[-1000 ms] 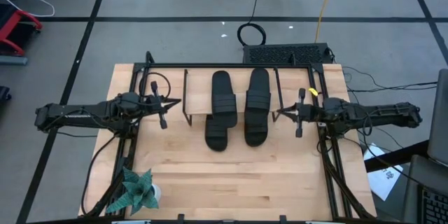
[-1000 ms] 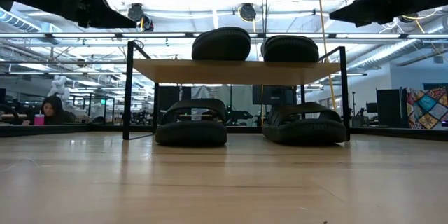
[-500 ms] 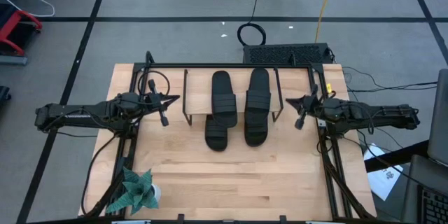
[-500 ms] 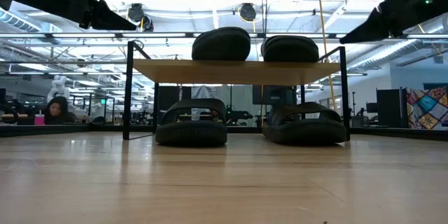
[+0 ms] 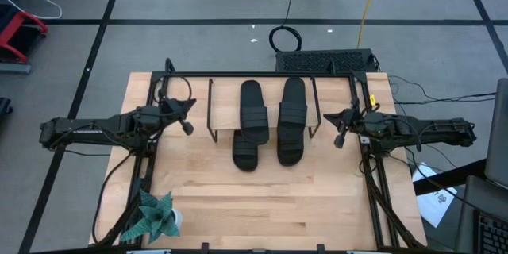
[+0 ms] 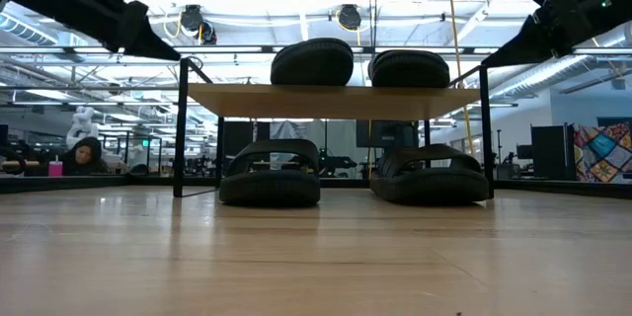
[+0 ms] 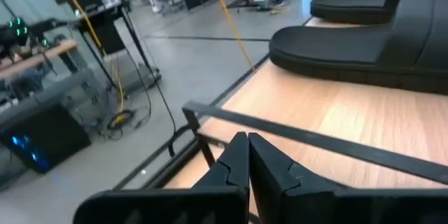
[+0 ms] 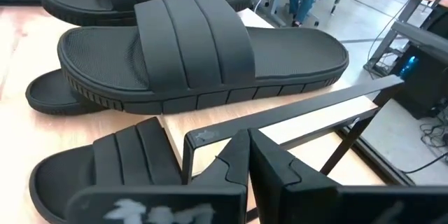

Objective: Pick and place slides into the shelf
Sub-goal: Adjust the shelf

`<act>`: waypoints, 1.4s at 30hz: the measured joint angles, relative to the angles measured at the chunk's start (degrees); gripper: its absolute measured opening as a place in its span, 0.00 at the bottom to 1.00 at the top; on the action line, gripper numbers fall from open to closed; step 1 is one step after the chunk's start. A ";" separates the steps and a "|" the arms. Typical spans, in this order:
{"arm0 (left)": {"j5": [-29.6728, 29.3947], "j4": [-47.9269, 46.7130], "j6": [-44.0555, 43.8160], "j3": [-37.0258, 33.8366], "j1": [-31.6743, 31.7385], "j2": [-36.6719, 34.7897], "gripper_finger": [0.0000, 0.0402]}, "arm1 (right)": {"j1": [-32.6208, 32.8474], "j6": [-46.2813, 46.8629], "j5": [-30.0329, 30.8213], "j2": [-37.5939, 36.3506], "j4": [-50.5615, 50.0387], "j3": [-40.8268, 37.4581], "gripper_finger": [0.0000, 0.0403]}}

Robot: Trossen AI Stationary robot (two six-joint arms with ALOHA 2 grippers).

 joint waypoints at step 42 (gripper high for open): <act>13.07 8.71 -6.39 0.13 0.91 17.09 0.00 | 0.02 1.76 -6.88 5.92 2.96 -0.85 0.00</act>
